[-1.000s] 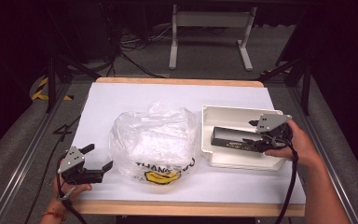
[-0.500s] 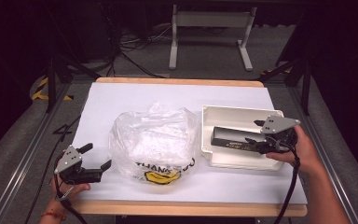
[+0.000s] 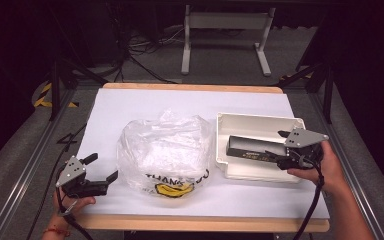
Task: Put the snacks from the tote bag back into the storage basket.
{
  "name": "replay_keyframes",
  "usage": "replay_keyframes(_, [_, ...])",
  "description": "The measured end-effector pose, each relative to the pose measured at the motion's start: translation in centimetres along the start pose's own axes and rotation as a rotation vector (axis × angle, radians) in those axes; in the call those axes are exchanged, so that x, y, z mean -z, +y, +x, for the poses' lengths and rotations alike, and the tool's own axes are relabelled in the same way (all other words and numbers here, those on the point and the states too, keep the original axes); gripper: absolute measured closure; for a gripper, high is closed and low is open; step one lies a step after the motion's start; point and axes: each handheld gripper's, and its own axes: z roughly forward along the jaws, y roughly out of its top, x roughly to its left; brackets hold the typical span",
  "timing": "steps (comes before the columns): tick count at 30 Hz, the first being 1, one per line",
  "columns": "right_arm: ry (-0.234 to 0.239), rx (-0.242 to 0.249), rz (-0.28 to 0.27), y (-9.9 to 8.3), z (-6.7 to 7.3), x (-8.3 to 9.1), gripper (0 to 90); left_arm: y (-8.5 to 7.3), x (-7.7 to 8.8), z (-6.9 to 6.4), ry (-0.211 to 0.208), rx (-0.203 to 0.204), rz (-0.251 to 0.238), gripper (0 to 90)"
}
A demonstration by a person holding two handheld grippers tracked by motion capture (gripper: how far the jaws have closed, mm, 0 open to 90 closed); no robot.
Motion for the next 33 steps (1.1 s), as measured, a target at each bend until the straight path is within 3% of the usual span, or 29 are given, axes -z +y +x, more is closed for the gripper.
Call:
replay_keyframes(14, [-0.055, -0.035, -0.006, -1.0, 0.8, 0.9, 21.4, 0.0, 0.0, -0.1, 0.008, -0.003, 0.002, 4.4])
replay_keyframes(33, [-0.127, -0.177, -0.072, -3.7, 1.3, 2.4, 13.4, 0.0, 0.1, -0.1, 0.008, -0.007, 0.002, 4.5])
